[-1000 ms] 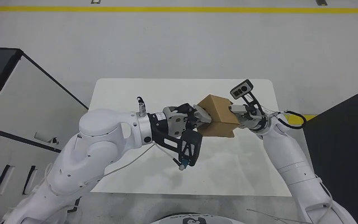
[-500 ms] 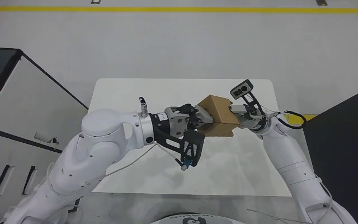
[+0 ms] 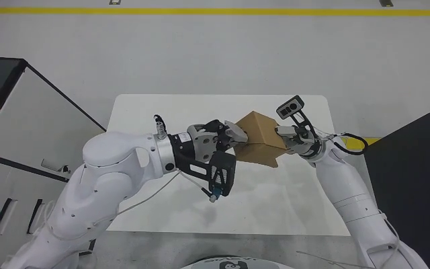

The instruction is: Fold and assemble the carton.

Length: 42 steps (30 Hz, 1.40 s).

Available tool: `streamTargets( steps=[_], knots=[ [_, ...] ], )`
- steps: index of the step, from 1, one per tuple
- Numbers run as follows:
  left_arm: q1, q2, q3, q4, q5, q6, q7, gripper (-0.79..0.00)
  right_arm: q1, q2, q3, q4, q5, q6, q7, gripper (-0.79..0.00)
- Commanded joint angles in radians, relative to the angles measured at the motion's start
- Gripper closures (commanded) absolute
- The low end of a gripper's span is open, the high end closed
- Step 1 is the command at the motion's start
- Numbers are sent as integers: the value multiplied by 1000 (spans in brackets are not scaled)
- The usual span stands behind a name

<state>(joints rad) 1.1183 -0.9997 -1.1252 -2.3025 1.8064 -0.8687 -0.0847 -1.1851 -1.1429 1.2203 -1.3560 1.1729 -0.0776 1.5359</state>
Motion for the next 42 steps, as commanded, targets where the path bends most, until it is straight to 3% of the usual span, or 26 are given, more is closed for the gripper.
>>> streamTargets(
  steps=[1,31,42],
  knots=[
    [4,1,-3,-3,1,-1,2,0,0,0,0,0,0,0,0,0],
    [-68,-14,113,36,69,-6,3,0,0,0,0,0,0,0,0,0],
    [-45,-9,45,18,23,1,-22,0,0,0,0,0,0,0,0,0]
  ],
)
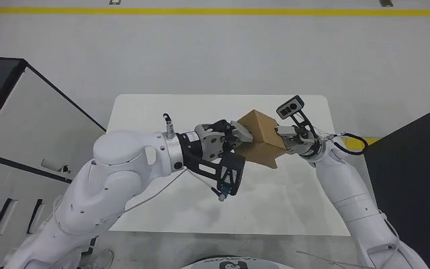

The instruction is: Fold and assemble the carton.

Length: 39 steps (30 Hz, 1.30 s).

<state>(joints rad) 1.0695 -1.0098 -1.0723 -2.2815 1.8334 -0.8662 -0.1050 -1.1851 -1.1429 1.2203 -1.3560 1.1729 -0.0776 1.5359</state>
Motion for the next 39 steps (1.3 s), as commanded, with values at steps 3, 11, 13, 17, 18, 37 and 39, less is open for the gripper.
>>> streamTargets(
  steps=[3,11,13,17,18,37,39],
  knots=[
    [19,5,-38,-16,-18,-8,-7,0,0,0,0,0,0,0,0,0],
    [49,11,-81,-38,-40,-10,-8,0,0,0,0,0,0,0,0,0],
    [55,11,-80,-43,-43,-7,-3,0,0,0,0,0,0,0,0,0],
    [57,12,-79,-53,-40,-2,3,-785,0,0,0,0,0,0,0,0],
    [58,12,-84,-56,-41,-1,2,-785,0,0,0,0,0,0,0,0],
    [156,31,-305,-68,-308,-68,22,-785,0,0,0,0,0,0,0,0],
    [168,31,-307,-50,-313,-60,9,-785,0,0,0,0,0,0,0,0]
  ],
)
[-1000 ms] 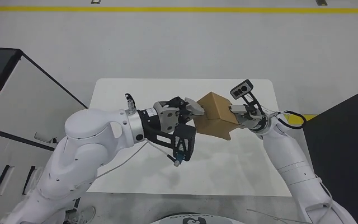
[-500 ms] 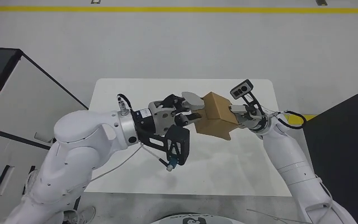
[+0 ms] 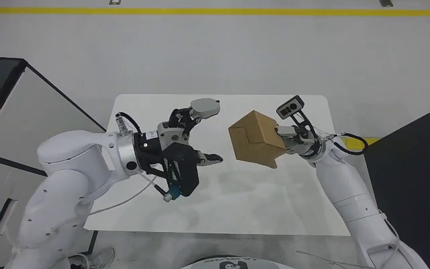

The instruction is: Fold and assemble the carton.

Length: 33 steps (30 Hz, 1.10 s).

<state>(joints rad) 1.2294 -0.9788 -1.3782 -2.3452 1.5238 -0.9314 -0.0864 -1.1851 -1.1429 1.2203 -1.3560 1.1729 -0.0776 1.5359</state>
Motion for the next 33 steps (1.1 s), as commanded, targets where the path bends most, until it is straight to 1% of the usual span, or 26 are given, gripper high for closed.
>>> streamTargets(
  steps=[1,4,6,9,11,13,14,23,26,28,31,33],
  knots=[
    [20,1,-10,31,-21,9,-29,-785,0,0,0,0,0,0,0,0],
    [67,5,-63,93,-220,-7,-63,-785,0,0,0,0,0,0,0,0],
    [89,12,-107,114,-342,-50,-113,-785,0,0,0,0,0,0,0,0],
    [123,23,-165,124,-489,-78,-174,-785,0,0,0,0,0,0,0,0],
    [143,31,-198,117,-561,-81,-210,-785,0,0,0,0,0,0,0,0],
    [159,37,-230,112,-649,-81,-206,-785,0,0,0,0,0,0,0,0],
    [163,41,-244,102,-675,-81,-203,-785,0,0,0,0,0,0,0,0],
    [163,41,-244,102,-675,-81,-203,-785,0,0,0,0,0,0,0,0],
    [163,41,-244,102,-675,-81,-203,-785,24,13,41,-58,-143,-37,-49,0],
    [163,41,-244,102,-675,-81,-203,-785,39,29,88,-102,-279,-49,-69,0],
    [163,41,-244,102,-675,-81,-203,-785,74,52,152,-188,-492,-39,-82,0],
    [163,41,-244,102,-675,-81,-203,-785,106,65,172,-243,-642,-24,-79,0]
  ],
)
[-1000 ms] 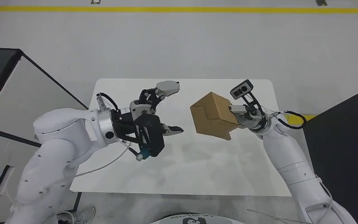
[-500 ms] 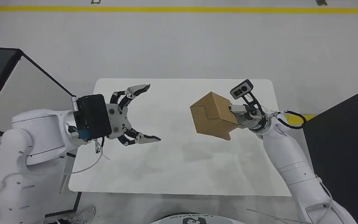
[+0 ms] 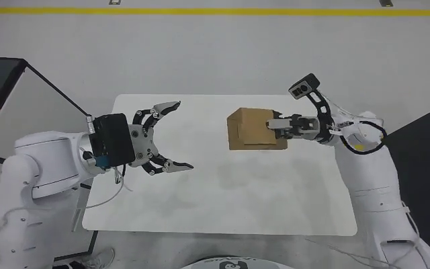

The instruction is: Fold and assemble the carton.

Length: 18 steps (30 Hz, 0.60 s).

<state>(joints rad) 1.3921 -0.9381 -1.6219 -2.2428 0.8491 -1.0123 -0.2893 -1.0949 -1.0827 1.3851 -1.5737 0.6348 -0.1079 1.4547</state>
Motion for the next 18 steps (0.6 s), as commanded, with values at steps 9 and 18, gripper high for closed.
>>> streamTargets(
  steps=[9,18],
  knots=[
    [0,0,0,0,0,0,0,-785,118,23,-18,-143,-409,-11,36,0],
    [0,0,0,0,0,0,0,-785,149,28,-55,-190,-531,-46,50,0]
  ],
)
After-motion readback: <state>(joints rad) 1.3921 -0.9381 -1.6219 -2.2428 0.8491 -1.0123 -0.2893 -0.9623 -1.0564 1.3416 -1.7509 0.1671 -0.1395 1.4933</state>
